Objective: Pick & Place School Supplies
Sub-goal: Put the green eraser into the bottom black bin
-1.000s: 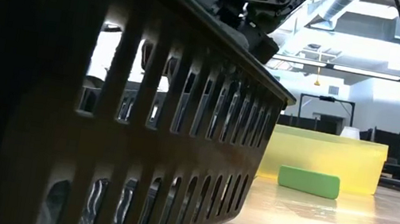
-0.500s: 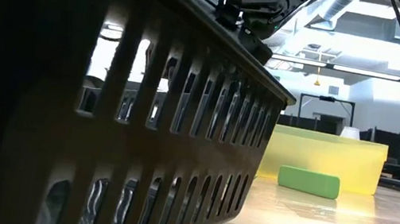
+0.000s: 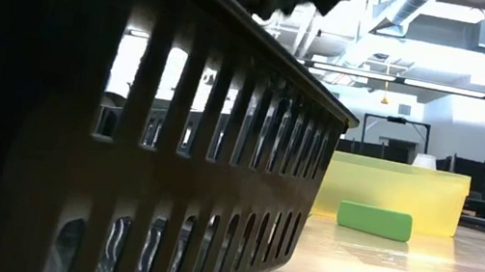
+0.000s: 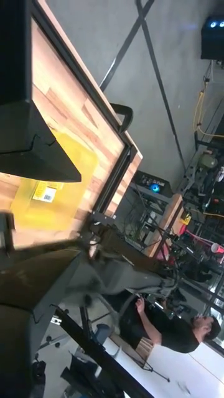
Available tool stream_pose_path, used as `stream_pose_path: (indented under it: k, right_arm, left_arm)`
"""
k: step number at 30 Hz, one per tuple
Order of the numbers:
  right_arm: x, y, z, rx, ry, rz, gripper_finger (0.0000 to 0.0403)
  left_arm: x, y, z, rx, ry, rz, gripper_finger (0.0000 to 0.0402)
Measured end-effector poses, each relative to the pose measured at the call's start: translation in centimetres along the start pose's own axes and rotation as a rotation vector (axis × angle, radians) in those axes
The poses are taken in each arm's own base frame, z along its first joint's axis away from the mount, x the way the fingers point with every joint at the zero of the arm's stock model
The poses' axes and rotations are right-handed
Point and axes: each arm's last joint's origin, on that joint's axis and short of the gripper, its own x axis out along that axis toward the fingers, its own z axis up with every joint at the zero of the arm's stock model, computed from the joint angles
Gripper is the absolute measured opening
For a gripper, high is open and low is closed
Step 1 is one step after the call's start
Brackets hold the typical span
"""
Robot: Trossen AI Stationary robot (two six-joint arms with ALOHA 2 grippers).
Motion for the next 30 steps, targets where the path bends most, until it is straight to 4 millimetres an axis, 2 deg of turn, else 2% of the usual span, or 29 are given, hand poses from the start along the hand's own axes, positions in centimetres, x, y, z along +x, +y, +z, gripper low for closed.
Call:
stream_pose_path:
  k: [4,10,14,18,24,30]
  right_arm:
    - [-0.2,2.0,0.1,-0.025,-0.007,0.009,0.0005]
    - [3.9,3.0,-1.9,0.002,0.073,0.05,0.0005]
    - [5.8,3.6,-2.7,-0.008,0.087,0.091,0.0005]
    - [7.3,3.5,-3.5,0.006,0.1,0.123,0.0005]
    - [10.4,2.3,-4.9,0.018,0.105,0.172,0.0005]
    - [11.3,1.3,-5.6,0.024,0.102,0.108,0.0005]
  left_arm:
    - [0.0,0.0,0.0,0.027,-0.003,0.008,0.0184]
    - [0.0,0.1,0.0,0.041,-0.007,0.022,0.0184]
    - [0.0,0.1,0.0,0.04,-0.008,0.021,0.0184]
    - [0.0,0.1,0.0,0.04,-0.009,0.021,0.0184]
    - [0.1,0.1,0.1,0.04,-0.012,0.02,0.0184]
    - [0.2,0.1,0.1,0.043,-0.009,0.021,0.0184]
